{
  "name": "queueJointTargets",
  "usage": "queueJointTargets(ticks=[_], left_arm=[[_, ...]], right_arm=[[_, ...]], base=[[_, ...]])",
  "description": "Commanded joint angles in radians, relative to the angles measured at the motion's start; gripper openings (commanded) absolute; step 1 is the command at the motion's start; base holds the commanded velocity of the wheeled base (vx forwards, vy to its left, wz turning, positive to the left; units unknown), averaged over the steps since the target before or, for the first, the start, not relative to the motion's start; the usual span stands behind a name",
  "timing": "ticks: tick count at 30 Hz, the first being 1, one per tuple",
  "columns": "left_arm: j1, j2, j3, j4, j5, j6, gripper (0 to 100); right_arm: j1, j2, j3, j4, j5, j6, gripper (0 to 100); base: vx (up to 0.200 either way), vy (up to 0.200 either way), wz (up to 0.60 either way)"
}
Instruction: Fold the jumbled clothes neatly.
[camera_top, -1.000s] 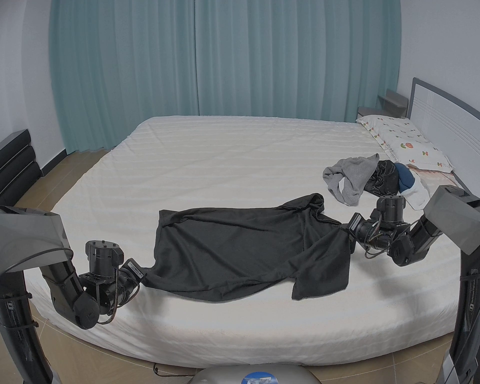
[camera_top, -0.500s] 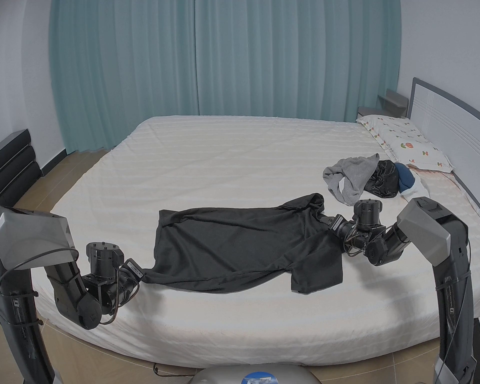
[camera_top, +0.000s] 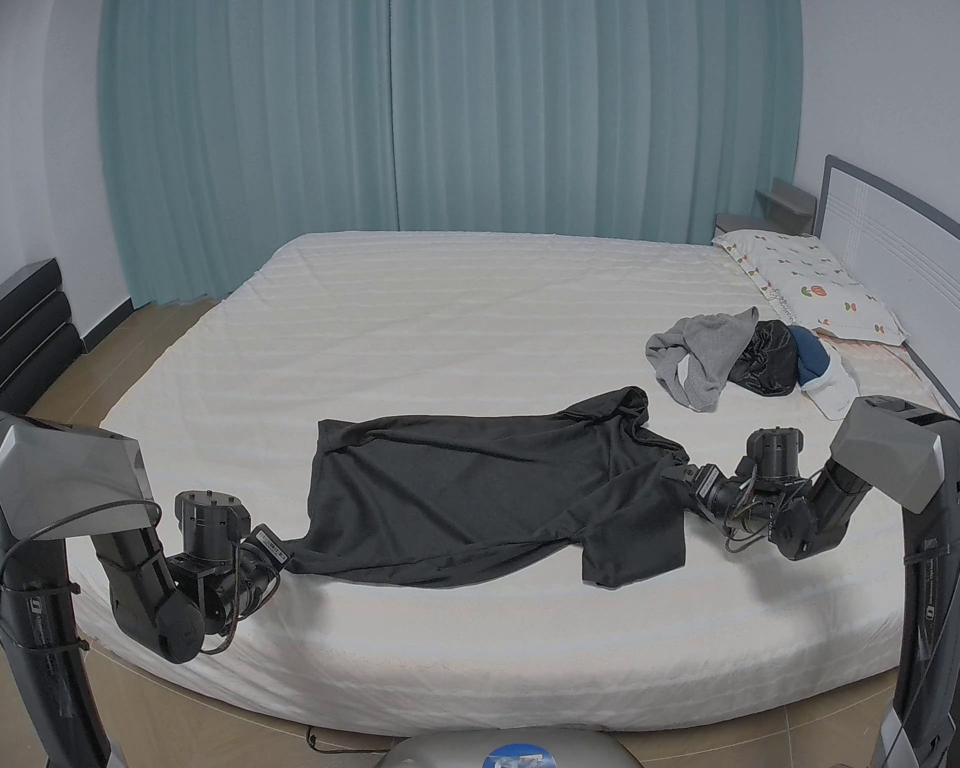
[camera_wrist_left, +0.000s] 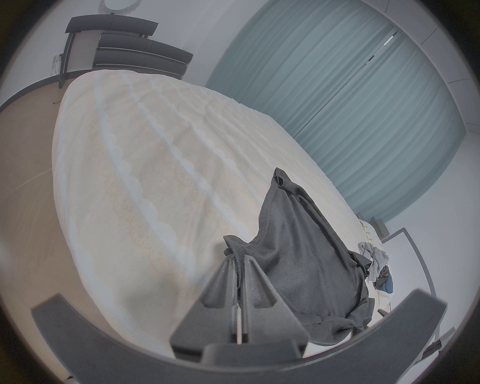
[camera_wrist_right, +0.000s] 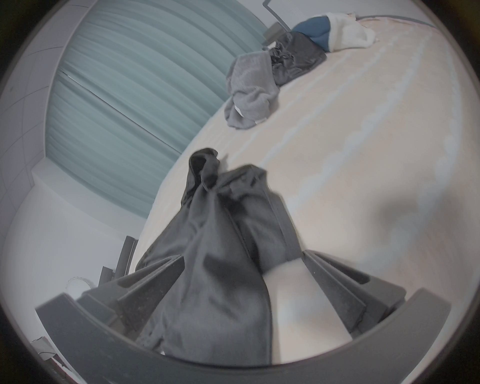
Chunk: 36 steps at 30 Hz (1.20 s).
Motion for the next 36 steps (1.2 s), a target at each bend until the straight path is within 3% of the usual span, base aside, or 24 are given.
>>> queueJointTargets(ticks=[1,16,17,29,36], left_arm=[[-0.002,-0.004,0.01,0.002,-0.001,-0.001,0],[-0.003,-0.004,0.02,0.003,-0.001,0.001,0],[-0.003,-0.004,0.02,0.003,-0.001,0.001,0],[-0.003,-0.004,0.038,0.003,-0.001,0.038,0],[-0.003,-0.037,0.089,0.014,-0.002,0.111,0]], right_arm=[[-0.011,-0.105,0.191,-0.009,0.067,-0.001,100],[0.053,-0.102,0.234,-0.005,0.089,0.007,100],[0.059,-0.101,0.234,-0.005,0.089,0.007,0],[0.081,-0.137,0.256,0.002,0.087,-0.003,0],[0.031,-0.295,0.426,0.005,0.098,-0.013,0]], base=[[0.0,0.0,0.0],[0.0,0.0,0.0],[0.0,0.0,0.0],[0.0,0.0,0.0],[0.0,0.0,0.0]])
